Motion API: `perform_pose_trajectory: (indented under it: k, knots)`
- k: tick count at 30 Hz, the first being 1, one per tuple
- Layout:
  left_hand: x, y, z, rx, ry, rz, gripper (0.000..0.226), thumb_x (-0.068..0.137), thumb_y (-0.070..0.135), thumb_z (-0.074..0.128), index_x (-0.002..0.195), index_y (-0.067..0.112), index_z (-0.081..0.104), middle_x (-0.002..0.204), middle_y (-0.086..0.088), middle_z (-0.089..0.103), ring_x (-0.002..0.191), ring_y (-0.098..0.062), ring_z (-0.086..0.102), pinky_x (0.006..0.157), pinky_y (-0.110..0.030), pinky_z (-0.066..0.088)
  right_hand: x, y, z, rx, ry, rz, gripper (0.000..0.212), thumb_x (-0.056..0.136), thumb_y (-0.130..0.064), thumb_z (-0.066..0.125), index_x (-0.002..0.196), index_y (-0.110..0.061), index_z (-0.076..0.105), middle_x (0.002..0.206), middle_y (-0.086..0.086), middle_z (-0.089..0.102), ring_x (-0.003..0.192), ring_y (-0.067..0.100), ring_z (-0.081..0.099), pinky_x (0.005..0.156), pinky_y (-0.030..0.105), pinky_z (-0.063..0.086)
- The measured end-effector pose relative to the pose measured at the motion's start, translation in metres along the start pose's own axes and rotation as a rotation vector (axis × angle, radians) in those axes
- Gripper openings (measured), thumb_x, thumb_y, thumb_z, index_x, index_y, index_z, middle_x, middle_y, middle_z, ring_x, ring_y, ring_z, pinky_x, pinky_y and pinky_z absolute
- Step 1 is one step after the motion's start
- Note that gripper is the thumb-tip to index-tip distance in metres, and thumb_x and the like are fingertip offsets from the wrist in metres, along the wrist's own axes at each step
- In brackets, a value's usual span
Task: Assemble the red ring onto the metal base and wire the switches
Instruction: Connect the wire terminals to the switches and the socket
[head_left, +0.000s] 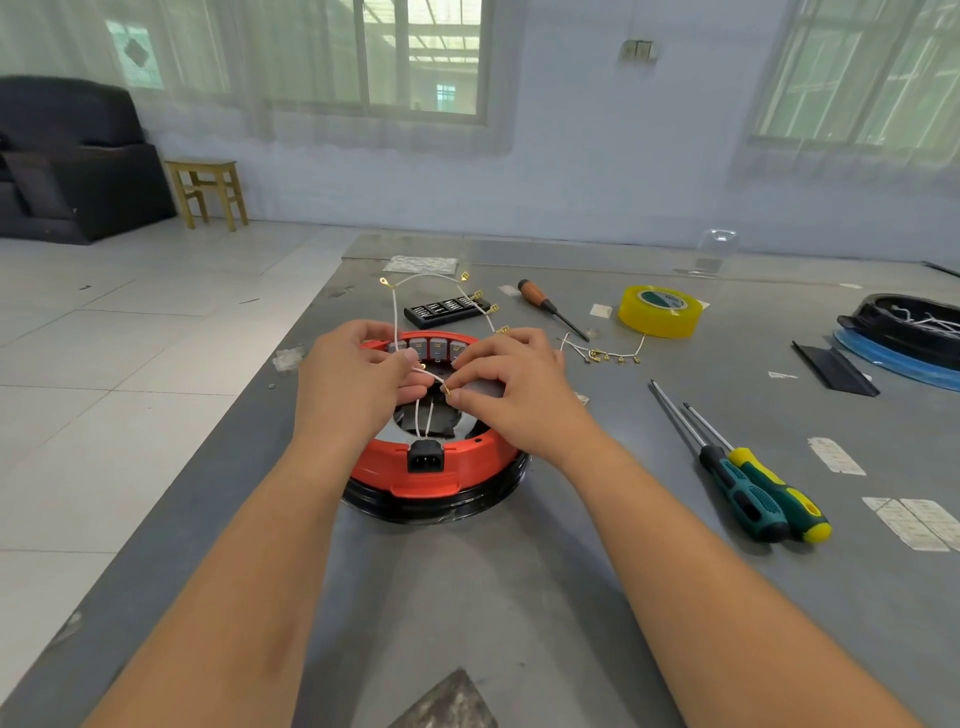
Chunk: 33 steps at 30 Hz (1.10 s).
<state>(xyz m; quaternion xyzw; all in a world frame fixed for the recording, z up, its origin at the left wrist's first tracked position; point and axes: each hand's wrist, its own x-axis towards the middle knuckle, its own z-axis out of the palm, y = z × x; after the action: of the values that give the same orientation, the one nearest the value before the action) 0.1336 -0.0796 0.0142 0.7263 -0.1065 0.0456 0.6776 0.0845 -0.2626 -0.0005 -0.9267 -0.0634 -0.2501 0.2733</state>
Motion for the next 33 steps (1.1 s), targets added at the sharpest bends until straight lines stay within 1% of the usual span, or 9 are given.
perform_pose_trajectory:
  k: [9, 14, 16, 19, 22, 25, 28, 30, 33]
  knots:
    - [-0.002, 0.003, -0.001, 0.042, 0.005, 0.009, 0.025, 0.098, 0.003, 0.069, 0.122, 0.010, 0.065, 0.083, -0.012, 0.079, 0.073, -0.019, 0.080, 0.068, -0.029, 0.064, 0.000, 0.002, -0.004, 0.145, -0.106, 0.050, 0.013, 0.088, -0.047, 0.074, 0.100, -0.044, 0.078, 0.115, -0.030, 0.067, 0.132, 0.014, 0.033, 0.113, 0.048, 0.028]
    - [-0.006, 0.008, -0.001, -0.015, -0.005, -0.031, 0.023, 0.098, 0.000, 0.070, 0.118, 0.010, 0.063, 0.083, -0.014, 0.077, 0.069, -0.017, 0.079, 0.059, -0.020, 0.061, -0.001, -0.002, -0.004, 0.164, -0.095, 0.073, 0.006, 0.085, -0.048, 0.078, 0.090, -0.049, 0.074, 0.111, -0.027, 0.068, 0.127, 0.013, 0.033, 0.112, 0.049, 0.029]
    - [-0.006, 0.009, 0.000, -0.012, -0.013, -0.035, 0.024, 0.098, 0.000, 0.070, 0.119, 0.010, 0.063, 0.084, -0.015, 0.077, 0.069, -0.017, 0.079, 0.059, -0.020, 0.061, -0.002, -0.003, -0.003, 0.160, -0.098, 0.080, 0.010, 0.083, -0.047, 0.079, 0.085, -0.053, 0.071, 0.105, -0.033, 0.065, 0.124, 0.011, 0.033, 0.112, 0.049, 0.029]
    - [-0.007, 0.009, 0.002, -0.008, -0.028, -0.042, 0.024, 0.098, -0.001, 0.069, 0.118, 0.009, 0.062, 0.085, -0.017, 0.077, 0.068, -0.017, 0.078, 0.058, -0.019, 0.060, -0.003, -0.004, -0.003, 0.167, -0.095, 0.083, 0.019, 0.080, -0.046, 0.082, 0.081, -0.055, 0.066, 0.100, -0.053, 0.052, 0.120, 0.007, 0.032, 0.112, 0.047, 0.031]
    - [-0.006, 0.008, 0.001, -0.023, -0.033, -0.059, 0.024, 0.098, -0.003, 0.069, 0.117, 0.009, 0.062, 0.084, -0.018, 0.077, 0.068, -0.018, 0.079, 0.059, -0.021, 0.061, -0.003, -0.005, -0.002, 0.153, -0.086, 0.055, 0.023, 0.080, -0.046, 0.082, 0.082, -0.056, 0.063, 0.100, -0.060, 0.045, 0.115, 0.002, 0.031, 0.110, 0.045, 0.032]
    - [-0.005, 0.006, 0.001, -0.032, -0.045, -0.074, 0.023, 0.097, -0.003, 0.070, 0.114, 0.009, 0.062, 0.081, -0.018, 0.077, 0.068, -0.020, 0.079, 0.059, -0.021, 0.061, -0.002, -0.006, -0.001, 0.166, -0.072, 0.044, 0.022, 0.081, -0.045, 0.081, 0.092, -0.054, 0.064, 0.098, -0.047, 0.059, 0.113, 0.000, 0.034, 0.110, 0.045, 0.030]
    - [-0.005, 0.005, 0.001, -0.019, -0.041, -0.075, 0.022, 0.098, -0.003, 0.069, 0.113, 0.011, 0.061, 0.083, -0.018, 0.077, 0.068, -0.019, 0.079, 0.059, -0.022, 0.061, -0.003, -0.008, -0.002, 0.203, -0.062, 0.009, 0.029, 0.083, -0.038, 0.081, 0.104, -0.045, 0.063, 0.093, -0.033, 0.070, 0.117, 0.002, 0.045, 0.110, 0.050, 0.031]
    - [-0.004, 0.004, 0.001, 0.004, -0.038, -0.068, 0.022, 0.098, -0.002, 0.069, 0.112, 0.013, 0.061, 0.083, -0.017, 0.077, 0.069, -0.019, 0.079, 0.060, -0.023, 0.062, -0.003, -0.008, -0.004, 0.227, -0.078, -0.017, 0.025, 0.084, -0.034, 0.080, 0.102, -0.043, 0.065, 0.093, -0.029, 0.071, 0.116, 0.001, 0.049, 0.108, 0.053, 0.035]
    - [-0.003, 0.003, 0.000, 0.050, -0.038, -0.056, 0.023, 0.098, 0.000, 0.070, 0.105, 0.020, 0.061, 0.080, -0.014, 0.078, 0.068, -0.019, 0.079, 0.062, -0.024, 0.063, -0.003, -0.008, -0.006, 0.198, -0.100, -0.033, 0.019, 0.085, -0.035, 0.080, 0.093, -0.049, 0.069, 0.095, -0.026, 0.072, 0.116, -0.001, 0.049, 0.109, 0.052, 0.035]
